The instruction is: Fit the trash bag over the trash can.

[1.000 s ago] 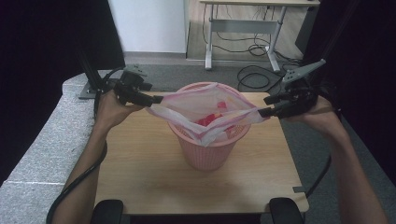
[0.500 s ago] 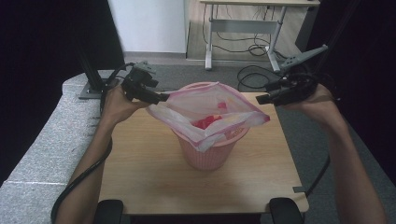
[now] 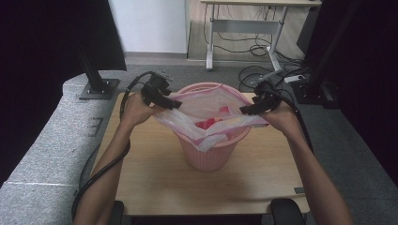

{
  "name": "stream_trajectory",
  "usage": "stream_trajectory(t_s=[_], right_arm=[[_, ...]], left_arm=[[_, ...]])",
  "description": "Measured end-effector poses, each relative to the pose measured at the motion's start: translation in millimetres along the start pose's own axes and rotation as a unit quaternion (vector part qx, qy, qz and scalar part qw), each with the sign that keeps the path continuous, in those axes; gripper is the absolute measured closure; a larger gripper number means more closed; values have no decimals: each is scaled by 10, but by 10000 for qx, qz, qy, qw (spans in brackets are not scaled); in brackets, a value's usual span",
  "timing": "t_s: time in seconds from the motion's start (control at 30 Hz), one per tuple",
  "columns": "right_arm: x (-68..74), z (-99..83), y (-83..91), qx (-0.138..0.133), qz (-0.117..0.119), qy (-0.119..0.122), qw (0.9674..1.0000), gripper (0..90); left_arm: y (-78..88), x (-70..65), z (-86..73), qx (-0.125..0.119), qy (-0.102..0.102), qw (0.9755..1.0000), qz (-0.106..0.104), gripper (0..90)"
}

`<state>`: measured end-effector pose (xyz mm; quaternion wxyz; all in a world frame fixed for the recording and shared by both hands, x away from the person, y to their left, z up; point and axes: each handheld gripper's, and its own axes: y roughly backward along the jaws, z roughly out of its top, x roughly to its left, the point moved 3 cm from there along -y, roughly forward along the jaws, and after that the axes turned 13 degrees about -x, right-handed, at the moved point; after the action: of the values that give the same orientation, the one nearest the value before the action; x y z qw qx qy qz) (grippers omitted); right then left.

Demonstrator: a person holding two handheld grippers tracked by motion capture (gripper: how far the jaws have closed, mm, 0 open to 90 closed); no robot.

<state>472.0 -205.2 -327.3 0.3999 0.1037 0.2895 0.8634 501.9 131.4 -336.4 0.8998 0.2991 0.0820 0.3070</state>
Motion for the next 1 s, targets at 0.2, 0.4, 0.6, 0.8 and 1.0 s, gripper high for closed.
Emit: stream_trajectory(t_s=[0.2,0.4,0.6,0.8,1.0], right_arm=[[61,-142,-90,-22,263,-126,9996,499],[206,-199,54,-40,265,-74,9996,500],[293,-222,136,52,560,-27,9984,455],[254,-215,52,108,593,0,9982,395],[204,-79,211,-198,508,81,9985,339]], left_arm=[[-28,-41,-81,-125,271,9985,-450,356],[111,-262,-141,-100,187,9982,-561,366],[204,-345,-190,16,93,9987,-502,312],[182,-296,-121,23,121,9988,-464,301],[314,-276,60,-60,-38,9993,-356,282]])
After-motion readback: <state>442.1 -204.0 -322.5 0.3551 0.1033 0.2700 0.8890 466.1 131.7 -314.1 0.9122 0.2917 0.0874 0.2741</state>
